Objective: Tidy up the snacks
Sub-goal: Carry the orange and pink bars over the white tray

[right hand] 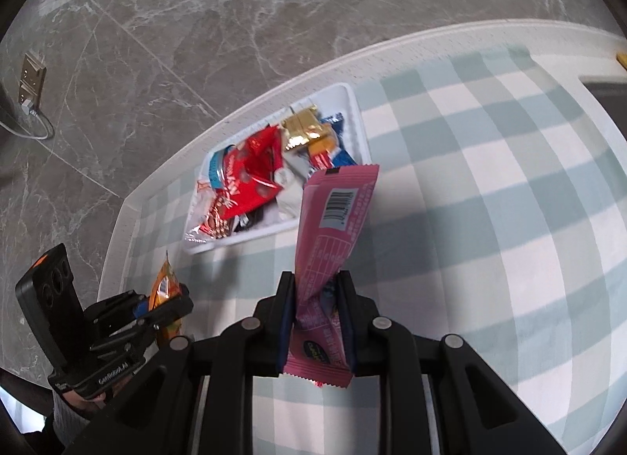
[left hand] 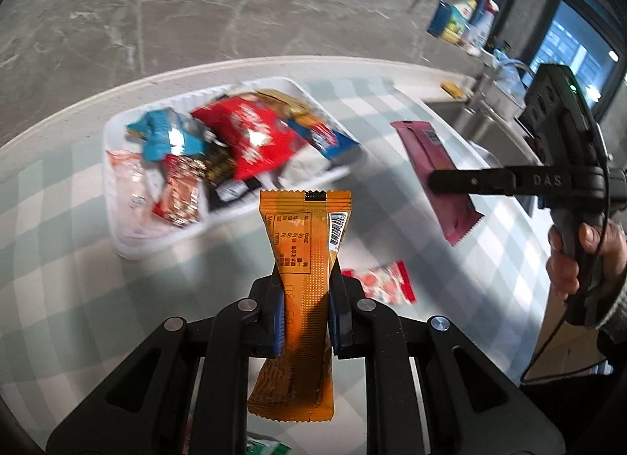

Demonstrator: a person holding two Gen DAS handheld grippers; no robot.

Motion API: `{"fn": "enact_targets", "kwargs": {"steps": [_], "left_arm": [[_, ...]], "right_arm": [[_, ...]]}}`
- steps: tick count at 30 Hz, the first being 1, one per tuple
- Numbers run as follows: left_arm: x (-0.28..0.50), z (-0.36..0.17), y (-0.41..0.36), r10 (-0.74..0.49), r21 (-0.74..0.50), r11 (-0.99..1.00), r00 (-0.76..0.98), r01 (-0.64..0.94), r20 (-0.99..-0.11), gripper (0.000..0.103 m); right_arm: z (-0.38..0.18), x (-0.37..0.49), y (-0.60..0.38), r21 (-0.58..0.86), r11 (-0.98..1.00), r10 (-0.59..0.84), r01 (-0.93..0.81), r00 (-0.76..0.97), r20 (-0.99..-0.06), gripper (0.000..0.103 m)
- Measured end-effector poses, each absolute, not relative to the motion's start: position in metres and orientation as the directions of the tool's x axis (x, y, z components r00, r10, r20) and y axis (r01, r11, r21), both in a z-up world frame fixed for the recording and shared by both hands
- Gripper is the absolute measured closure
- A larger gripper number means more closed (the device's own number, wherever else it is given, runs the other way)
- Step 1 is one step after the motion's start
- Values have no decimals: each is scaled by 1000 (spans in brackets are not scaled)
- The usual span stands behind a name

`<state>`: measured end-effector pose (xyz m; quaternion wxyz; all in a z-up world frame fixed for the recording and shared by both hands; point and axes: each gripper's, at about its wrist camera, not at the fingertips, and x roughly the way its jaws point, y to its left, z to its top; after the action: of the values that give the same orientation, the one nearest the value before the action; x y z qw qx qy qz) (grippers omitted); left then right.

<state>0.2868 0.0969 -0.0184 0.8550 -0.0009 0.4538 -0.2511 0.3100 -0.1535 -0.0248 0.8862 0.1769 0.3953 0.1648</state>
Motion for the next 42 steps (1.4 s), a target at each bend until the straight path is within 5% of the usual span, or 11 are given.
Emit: {"fn": "enact_targets", "kwargs": {"steps": [42], "left_arm": [[408,-32,144,-364,-277,930,513,241,-777,88]], "right_arm": [[19,445,-81,229,922,377,-311,590,-714,80]]}}
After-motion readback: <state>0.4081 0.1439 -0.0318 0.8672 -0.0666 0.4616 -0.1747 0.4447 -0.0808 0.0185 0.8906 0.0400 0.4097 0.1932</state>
